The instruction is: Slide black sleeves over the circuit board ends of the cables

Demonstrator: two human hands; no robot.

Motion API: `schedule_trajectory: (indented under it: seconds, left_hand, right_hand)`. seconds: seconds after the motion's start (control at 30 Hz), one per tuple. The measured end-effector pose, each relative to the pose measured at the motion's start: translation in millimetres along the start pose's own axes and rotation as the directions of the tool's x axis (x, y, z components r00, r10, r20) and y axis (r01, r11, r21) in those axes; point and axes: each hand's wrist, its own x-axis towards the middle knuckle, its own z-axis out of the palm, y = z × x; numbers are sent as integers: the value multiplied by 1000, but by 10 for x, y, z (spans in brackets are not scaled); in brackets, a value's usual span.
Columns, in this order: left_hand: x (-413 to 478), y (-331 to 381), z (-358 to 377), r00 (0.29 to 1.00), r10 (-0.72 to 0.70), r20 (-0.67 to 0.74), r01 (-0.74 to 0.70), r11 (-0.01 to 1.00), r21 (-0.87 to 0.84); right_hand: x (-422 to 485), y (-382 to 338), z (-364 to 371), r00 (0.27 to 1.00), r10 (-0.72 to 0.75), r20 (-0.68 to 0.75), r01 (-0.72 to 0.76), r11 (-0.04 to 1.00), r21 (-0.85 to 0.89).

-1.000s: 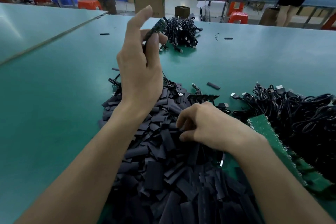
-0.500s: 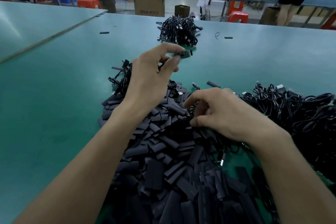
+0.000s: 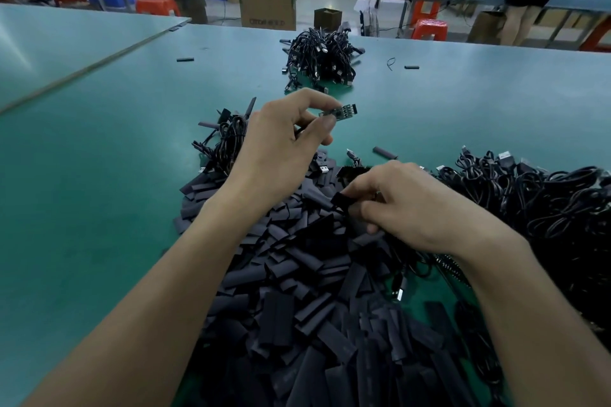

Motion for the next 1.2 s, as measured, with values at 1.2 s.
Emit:
schedule_trajectory:
  seconds: [1.2]
  left_hand:
    - [-47, 40, 30, 997, 6, 77, -3, 999, -44]
  right_hand:
    - [-4, 30, -82, 723, 60, -688, 142, 962, 233]
